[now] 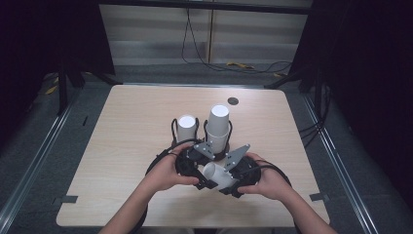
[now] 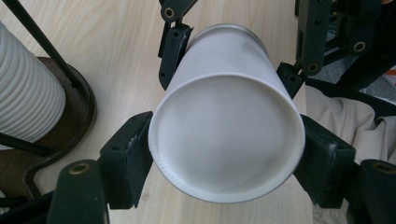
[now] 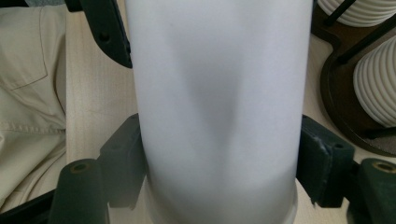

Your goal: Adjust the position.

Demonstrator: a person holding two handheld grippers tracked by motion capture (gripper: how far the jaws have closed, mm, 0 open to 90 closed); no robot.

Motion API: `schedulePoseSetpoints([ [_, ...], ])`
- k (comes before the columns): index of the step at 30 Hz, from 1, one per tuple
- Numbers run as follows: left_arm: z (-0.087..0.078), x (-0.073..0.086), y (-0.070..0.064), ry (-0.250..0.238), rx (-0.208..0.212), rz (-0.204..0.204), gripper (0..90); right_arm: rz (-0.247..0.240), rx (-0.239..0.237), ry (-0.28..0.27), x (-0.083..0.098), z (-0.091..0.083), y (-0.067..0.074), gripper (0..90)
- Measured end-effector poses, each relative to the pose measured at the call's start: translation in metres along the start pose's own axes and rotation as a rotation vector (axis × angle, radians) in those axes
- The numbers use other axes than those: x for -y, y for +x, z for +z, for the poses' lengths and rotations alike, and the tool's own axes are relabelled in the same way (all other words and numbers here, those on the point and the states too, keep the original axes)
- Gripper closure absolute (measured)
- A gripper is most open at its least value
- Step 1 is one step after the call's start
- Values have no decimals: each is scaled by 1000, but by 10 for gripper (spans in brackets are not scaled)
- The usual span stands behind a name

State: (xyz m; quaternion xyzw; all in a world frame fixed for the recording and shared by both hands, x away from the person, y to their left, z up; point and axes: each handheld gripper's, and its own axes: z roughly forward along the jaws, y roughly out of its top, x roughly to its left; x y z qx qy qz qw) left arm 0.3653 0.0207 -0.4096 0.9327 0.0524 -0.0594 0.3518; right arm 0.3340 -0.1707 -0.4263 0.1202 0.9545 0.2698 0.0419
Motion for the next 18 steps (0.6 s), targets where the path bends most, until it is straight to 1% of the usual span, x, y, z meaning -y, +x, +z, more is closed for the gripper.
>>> schedulePoseSetpoints([
  [3,1,1,-1,1,1,-3,276,-4,-3,0,-1,0,0,272],
  [4,2,2,-1,-12,5,-9,276,-5,-2,0,-1,0,0,272],
  [5,2,2,-1,-12,5,-9,283,-5,-2,0,-1,0,0,272],
  [6,2,2,-1,-14,7,-4,283,-5,-5,-1,-1,0,0,271],
  [7,1,2,-1,-8,13,8,297,-8,-3,-2,-1,-1,0,271],
  [8,2,2,-1,-8,11,12,322,-7,-2,0,-1,-1,0,271],
  [10,2,3,-1,-12,13,5,322,-8,-3,0,-1,-1,0,271],
  [14,1,3,-1,-14,15,5,322,-12,1,0,-2,-1,0,270],
  [15,1,4,-1,-20,16,-1,322,-9,0,-2,-2,-1,0,270],
  [17,1,5,-1,-14,17,9,325,-10,0,2,-2,-3,0,270],
  [18,2,6,-1,-14,18,6,325,-14,-2,0,-2,-3,0,270],
])
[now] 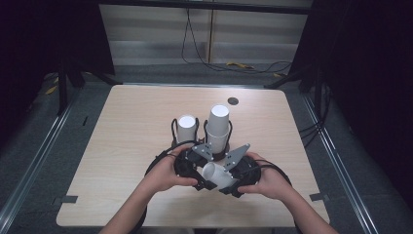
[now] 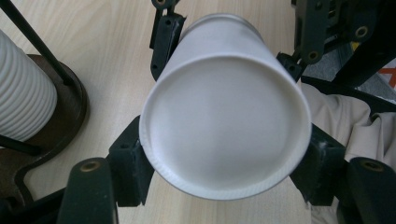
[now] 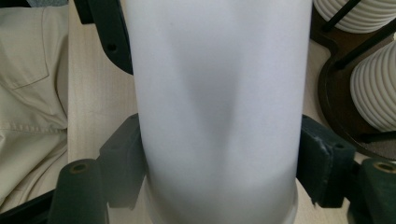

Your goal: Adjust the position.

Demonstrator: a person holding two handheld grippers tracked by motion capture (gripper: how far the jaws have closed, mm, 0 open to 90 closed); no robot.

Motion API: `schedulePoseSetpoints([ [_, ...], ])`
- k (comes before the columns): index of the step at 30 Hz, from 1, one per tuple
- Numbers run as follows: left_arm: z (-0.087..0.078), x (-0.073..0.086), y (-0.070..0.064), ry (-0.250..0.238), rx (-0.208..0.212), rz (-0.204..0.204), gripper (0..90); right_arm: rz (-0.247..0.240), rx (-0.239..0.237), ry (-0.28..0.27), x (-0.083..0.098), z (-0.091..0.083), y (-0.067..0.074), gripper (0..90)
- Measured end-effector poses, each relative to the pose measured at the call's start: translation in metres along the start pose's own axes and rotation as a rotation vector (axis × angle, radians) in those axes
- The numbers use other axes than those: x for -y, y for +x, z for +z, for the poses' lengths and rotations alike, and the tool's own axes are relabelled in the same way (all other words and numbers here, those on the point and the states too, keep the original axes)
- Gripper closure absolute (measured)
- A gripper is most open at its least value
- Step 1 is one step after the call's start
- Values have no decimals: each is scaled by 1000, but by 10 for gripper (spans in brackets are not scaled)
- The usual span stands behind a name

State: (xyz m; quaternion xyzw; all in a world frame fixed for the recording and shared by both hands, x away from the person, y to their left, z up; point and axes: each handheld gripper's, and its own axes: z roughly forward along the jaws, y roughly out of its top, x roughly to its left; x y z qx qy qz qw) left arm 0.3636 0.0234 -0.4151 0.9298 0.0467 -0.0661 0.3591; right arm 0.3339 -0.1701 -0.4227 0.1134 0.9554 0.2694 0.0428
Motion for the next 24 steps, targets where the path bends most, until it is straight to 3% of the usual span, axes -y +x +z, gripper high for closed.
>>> schedulePoseSetpoints([
  [15,0,5,1,11,12,6,400,-1,-4,-12,0,-1,-1,267],
  [17,0,4,1,0,27,-14,320,0,-5,-8,0,-1,0,267],
  [19,-1,2,0,4,33,-2,292,-7,-10,-2,0,0,0,267],
  [21,-2,-1,-1,-4,21,-15,223,-4,-12,-3,0,2,0,267],
  [24,-3,-2,-1,-12,23,-21,232,-5,-18,-10,0,3,0,267],
])
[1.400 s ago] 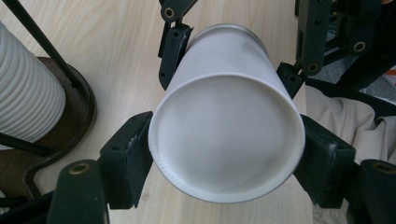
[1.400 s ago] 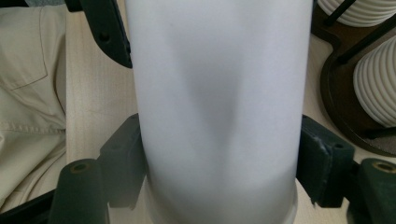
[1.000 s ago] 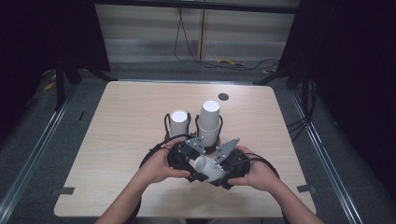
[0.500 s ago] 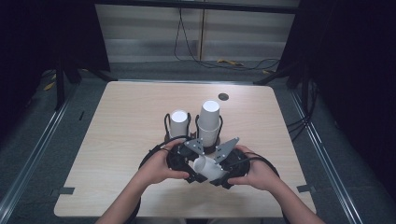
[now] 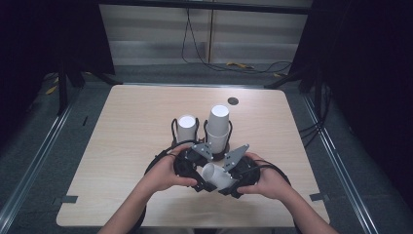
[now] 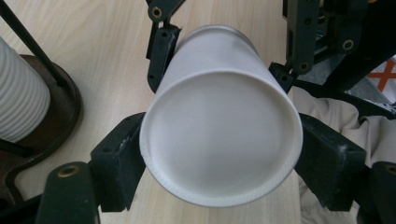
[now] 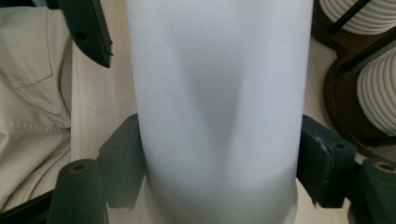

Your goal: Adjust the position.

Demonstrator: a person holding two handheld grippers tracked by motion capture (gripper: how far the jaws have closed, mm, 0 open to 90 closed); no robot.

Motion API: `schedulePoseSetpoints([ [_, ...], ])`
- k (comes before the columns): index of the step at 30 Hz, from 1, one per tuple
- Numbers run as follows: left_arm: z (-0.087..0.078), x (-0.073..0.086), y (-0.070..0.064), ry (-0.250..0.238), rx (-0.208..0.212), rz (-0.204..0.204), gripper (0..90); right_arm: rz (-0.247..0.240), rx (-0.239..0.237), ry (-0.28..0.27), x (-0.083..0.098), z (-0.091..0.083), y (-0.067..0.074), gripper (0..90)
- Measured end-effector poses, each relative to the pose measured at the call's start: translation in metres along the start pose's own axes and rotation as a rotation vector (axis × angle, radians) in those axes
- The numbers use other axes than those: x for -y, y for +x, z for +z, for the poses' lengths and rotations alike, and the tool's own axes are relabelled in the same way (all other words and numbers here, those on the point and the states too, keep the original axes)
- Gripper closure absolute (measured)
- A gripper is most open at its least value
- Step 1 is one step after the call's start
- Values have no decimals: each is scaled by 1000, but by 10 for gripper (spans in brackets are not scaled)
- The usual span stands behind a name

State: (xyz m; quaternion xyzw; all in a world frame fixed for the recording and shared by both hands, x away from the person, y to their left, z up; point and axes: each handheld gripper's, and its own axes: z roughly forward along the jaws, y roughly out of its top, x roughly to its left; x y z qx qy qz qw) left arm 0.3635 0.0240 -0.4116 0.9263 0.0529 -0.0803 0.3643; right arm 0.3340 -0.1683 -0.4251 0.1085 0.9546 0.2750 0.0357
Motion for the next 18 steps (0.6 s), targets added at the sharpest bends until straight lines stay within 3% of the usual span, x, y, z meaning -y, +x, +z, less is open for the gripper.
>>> schedulePoseSetpoints([
  [7,3,1,2,5,0,9,270,4,-2,2,0,1,0,266],
  [10,2,0,4,-21,6,-2,263,-3,-3,-1,-1,1,0,266],
  [12,1,-1,4,-6,11,-1,256,-4,-1,-2,-2,1,0,266],
  [13,2,-1,3,-29,12,-10,256,0,-3,-2,-2,1,0,266],
  [15,3,-1,3,-27,18,-9,312,-1,-6,-3,-2,1,1,266],
  [18,2,-1,4,-29,20,-5,312,-3,-4,-2,-2,2,1,266],
])
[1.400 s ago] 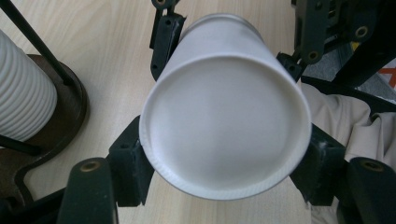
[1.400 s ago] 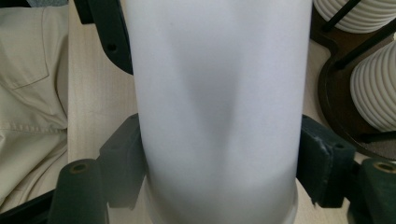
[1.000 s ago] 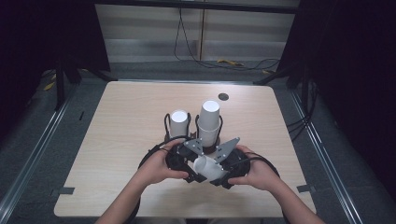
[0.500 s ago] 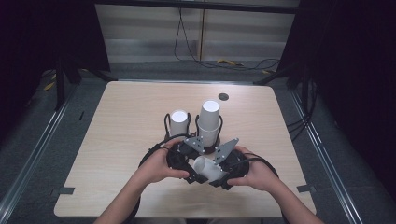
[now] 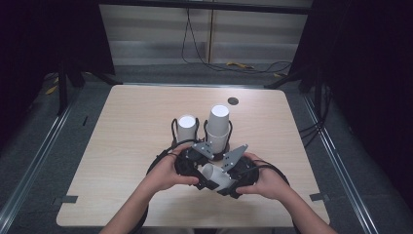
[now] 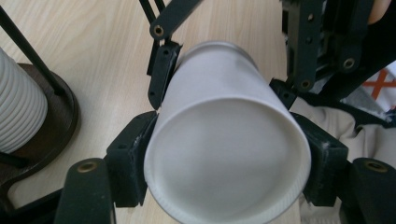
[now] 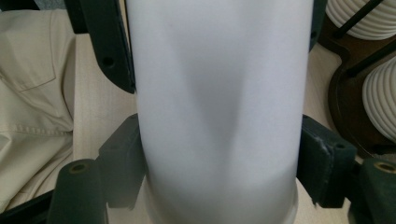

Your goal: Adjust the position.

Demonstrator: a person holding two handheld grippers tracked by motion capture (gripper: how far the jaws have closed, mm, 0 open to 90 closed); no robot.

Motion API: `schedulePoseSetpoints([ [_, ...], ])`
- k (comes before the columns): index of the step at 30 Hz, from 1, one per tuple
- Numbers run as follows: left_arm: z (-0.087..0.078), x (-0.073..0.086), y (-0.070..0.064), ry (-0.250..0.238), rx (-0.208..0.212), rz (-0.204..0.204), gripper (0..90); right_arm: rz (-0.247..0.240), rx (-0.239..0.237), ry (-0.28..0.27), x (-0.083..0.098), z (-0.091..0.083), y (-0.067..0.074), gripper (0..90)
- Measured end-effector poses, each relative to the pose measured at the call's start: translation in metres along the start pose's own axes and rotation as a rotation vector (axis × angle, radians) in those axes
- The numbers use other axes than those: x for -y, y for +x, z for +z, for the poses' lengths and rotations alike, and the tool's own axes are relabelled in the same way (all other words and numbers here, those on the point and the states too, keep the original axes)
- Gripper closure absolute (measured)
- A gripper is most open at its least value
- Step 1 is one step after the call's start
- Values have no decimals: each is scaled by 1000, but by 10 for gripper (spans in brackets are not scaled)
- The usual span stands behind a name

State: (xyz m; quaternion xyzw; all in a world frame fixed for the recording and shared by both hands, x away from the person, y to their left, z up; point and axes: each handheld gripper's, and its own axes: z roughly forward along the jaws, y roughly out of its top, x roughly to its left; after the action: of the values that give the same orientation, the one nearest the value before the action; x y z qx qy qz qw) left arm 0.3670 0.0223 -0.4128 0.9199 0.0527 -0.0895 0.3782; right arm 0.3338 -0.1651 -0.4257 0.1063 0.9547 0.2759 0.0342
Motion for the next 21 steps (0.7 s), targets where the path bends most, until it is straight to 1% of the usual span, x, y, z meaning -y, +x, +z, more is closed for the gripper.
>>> schedulePoseSetpoints([
  [1,1,1,0,-20,5,-9,312,0,1,-1,0,0,0,266],
  [2,2,1,0,-17,8,-11,313,2,-8,0,1,1,0,267],
  [3,3,1,0,-10,6,0,313,2,-8,0,1,1,0,267],
  [4,2,1,1,-6,10,-3,318,1,-10,0,1,1,0,268],
  [7,2,3,1,-18,15,-7,321,12,-8,-2,2,1,1,267],
  [8,1,3,2,-13,15,-1,321,12,-7,-4,2,1,1,266],
  [9,1,3,2,-18,12,6,322,14,-9,-7,2,1,0,264],
  [11,-2,2,2,-10,10,10,323,23,-6,-21,2,0,0,257],
  [13,-3,2,3,-31,8,6,322,30,-4,-36,3,0,-1,249],
  [14,-5,3,3,-46,9,-13,321,40,1,-54,4,-1,-1,231],
  [15,-5,3,3,-46,9,-13,321,40,1,-54,4,-1,-1,231],
  [16,-7,3,5,-24,5,-5,321,45,8,-62,4,-2,-2,217],
  [17,-7,5,5,-44,9,-15,320,55,15,-73,6,-2,-2,199],
  [18,-8,6,6,-54,10,-26,320,55,15,-73,6,-2,-2,199],
  [21,-12,9,7,-58,-8,-30,319,72,32,-109,11,-4,-3,181],
])
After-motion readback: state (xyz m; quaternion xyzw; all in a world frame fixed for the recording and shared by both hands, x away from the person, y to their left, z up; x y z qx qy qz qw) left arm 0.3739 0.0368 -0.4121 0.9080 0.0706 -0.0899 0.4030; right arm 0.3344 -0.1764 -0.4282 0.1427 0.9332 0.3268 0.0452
